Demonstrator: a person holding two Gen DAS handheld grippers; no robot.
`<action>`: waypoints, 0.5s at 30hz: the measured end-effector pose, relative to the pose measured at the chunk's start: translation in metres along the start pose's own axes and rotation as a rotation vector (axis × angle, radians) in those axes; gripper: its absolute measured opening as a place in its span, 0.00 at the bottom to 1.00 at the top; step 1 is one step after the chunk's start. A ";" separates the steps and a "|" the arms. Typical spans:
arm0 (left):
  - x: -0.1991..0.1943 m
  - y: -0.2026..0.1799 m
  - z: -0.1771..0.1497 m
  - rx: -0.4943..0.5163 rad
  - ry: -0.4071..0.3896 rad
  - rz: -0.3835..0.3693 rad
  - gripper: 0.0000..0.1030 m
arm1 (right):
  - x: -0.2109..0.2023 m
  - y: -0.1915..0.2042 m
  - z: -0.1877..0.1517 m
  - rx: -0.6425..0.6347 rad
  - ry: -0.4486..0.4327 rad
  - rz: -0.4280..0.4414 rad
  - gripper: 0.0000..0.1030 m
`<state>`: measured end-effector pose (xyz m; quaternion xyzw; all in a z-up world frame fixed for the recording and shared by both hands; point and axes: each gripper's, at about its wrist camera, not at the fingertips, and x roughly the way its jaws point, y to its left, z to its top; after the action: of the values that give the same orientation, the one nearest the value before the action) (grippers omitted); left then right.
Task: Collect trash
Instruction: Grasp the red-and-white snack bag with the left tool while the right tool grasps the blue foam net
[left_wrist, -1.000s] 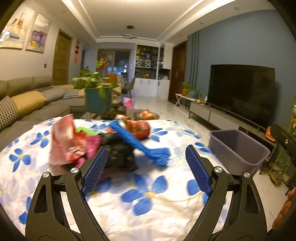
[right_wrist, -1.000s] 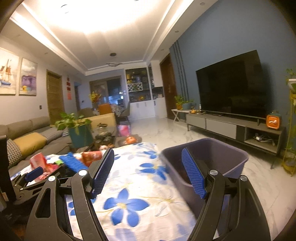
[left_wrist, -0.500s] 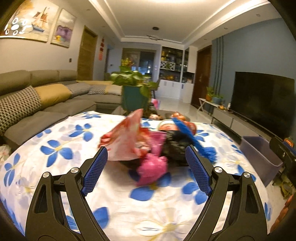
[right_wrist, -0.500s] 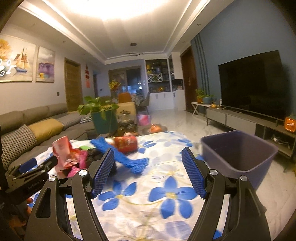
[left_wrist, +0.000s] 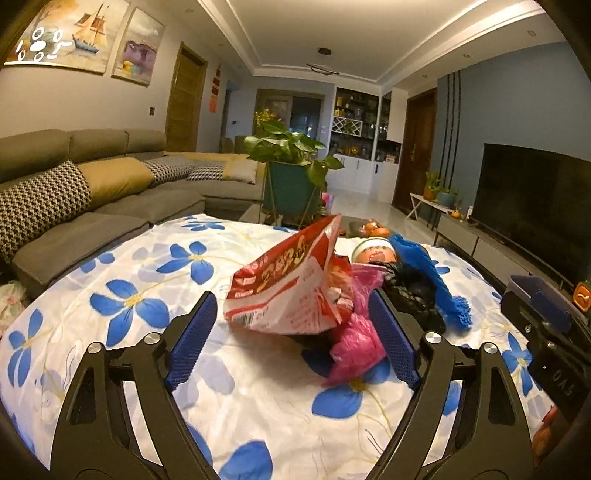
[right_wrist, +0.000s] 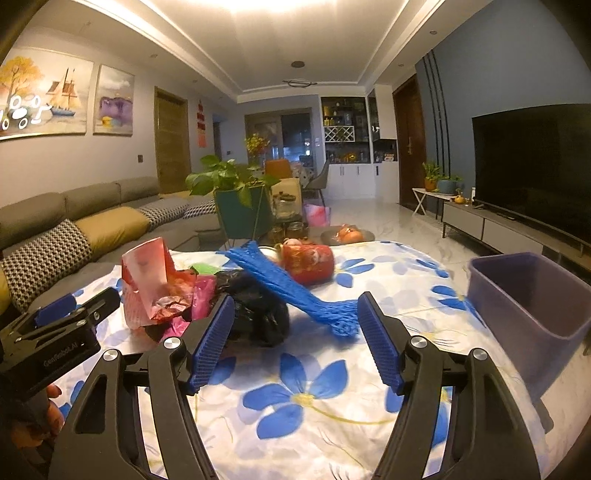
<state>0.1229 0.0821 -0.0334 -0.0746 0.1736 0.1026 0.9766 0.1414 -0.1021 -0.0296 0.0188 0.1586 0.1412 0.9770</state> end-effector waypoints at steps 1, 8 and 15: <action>0.005 0.000 0.002 0.002 0.005 -0.003 0.75 | 0.004 0.002 0.001 -0.005 0.003 0.002 0.65; 0.031 0.002 0.013 -0.018 0.031 -0.029 0.62 | 0.046 0.017 0.009 -0.050 0.030 0.014 0.59; 0.044 0.006 0.013 -0.032 0.057 -0.047 0.48 | 0.081 0.029 0.015 -0.086 0.064 0.034 0.50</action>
<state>0.1665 0.0981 -0.0380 -0.0971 0.1980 0.0804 0.9721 0.2122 -0.0514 -0.0381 -0.0253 0.1829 0.1650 0.9689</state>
